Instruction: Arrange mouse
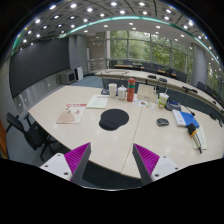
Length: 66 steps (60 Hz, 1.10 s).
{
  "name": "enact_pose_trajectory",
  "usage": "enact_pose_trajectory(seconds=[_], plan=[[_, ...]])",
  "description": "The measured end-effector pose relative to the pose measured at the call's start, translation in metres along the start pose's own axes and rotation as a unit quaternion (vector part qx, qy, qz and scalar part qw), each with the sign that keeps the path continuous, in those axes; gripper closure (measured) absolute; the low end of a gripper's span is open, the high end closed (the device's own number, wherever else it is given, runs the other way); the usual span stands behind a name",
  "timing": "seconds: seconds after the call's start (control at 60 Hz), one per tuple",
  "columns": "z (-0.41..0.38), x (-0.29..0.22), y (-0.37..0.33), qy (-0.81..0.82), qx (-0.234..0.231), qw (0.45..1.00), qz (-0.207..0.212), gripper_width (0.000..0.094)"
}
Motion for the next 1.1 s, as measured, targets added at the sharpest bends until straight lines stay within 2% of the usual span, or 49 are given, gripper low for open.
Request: enact_pose_trajectory(seconds=[0.2,0.417,0.783,0.983,1.1], plan=[[0.064,0.042,0.05,0.032,0.042,0.998,-0.035,0.0082],[0.172,0.074,0.147,0.033,0.098,0.994,-0.038,0.0083],[0.293,0.072,0.318,0.086,0.122,0.988,-0.039,0.0086],[0.316,0.078,0.37,0.118,0.113,0.985,-0.061,0.0083],[0.331,0.068,0.385,0.117,0.124,0.984,-0.057,0.0083]])
Point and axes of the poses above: the point between the fingertips, and its own axes, seen from behind it with the camera up: z to the right, x down, y forward, the way the camera looks, the point moved 10 cm from there along -y, backward, against the way the camera looks, and after that the axes turned 14 degrees about -y, right-handed, at the moved point
